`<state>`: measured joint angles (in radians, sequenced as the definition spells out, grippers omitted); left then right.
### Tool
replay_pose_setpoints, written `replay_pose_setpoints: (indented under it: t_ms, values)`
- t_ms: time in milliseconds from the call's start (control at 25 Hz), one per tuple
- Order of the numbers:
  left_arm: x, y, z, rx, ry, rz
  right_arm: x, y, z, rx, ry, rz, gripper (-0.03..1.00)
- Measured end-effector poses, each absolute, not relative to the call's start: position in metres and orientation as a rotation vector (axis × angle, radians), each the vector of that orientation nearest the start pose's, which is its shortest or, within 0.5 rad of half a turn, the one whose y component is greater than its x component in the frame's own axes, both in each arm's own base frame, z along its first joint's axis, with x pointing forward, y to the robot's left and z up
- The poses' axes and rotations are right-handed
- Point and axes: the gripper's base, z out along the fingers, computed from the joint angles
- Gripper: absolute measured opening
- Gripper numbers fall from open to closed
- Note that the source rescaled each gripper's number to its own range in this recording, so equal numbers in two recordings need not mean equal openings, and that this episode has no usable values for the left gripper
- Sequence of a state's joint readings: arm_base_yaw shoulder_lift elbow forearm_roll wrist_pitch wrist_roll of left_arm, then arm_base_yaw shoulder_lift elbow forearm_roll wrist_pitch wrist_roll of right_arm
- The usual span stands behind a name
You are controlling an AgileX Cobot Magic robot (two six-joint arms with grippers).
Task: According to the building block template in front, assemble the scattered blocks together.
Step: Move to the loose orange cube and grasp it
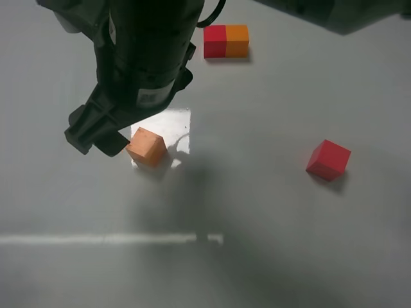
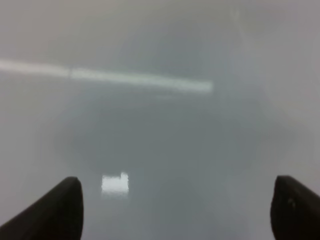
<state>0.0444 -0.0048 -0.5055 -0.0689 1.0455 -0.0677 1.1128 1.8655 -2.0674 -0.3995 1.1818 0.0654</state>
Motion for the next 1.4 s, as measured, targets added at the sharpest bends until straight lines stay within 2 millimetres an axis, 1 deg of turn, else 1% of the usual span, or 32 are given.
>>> replay_pose_setpoints:
  t_ms: [120, 280, 520, 840, 1040, 1080, 1240, 1400]
  values:
    - [-0.006, -0.006, 0.28, -0.11, 2.015, -0.097, 0.215, 0.359, 0.399, -1.215, 2.032, -0.007, 0.94]
    - [-0.006, -0.006, 0.28, -0.11, 2.015, -0.097, 0.223, 0.364, 0.39, -1.213, 2.003, -0.085, 0.94]
    - [-0.006, -0.006, 0.28, -0.11, 2.015, -0.097, 0.227, 0.371, 0.384, -1.216, 1.976, -0.084, 0.94]
    - [-0.006, -0.006, 0.28, -0.109, 2.015, -0.096, 0.235, 0.383, 0.36, -1.251, 1.988, -0.144, 0.94]
    - [-0.006, -0.006, 0.28, -0.106, 2.016, -0.094, 0.235, 0.384, 0.358, -1.255, 1.988, -0.153, 0.93]
    - [-0.006, -0.006, 0.28, -0.106, 2.016, -0.094, 0.236, 0.385, 0.355, -1.261, 1.996, -0.164, 0.92]
    - [-0.006, -0.006, 0.28, -0.106, 2.016, -0.094, 0.241, 0.385, 0.342, -1.28, 2.039, -0.211, 0.8]
    - [-0.006, -0.006, 0.28, -0.106, 2.016, -0.094, 0.241, 0.385, 0.341, -1.284, 2.039, -0.218, 0.72]
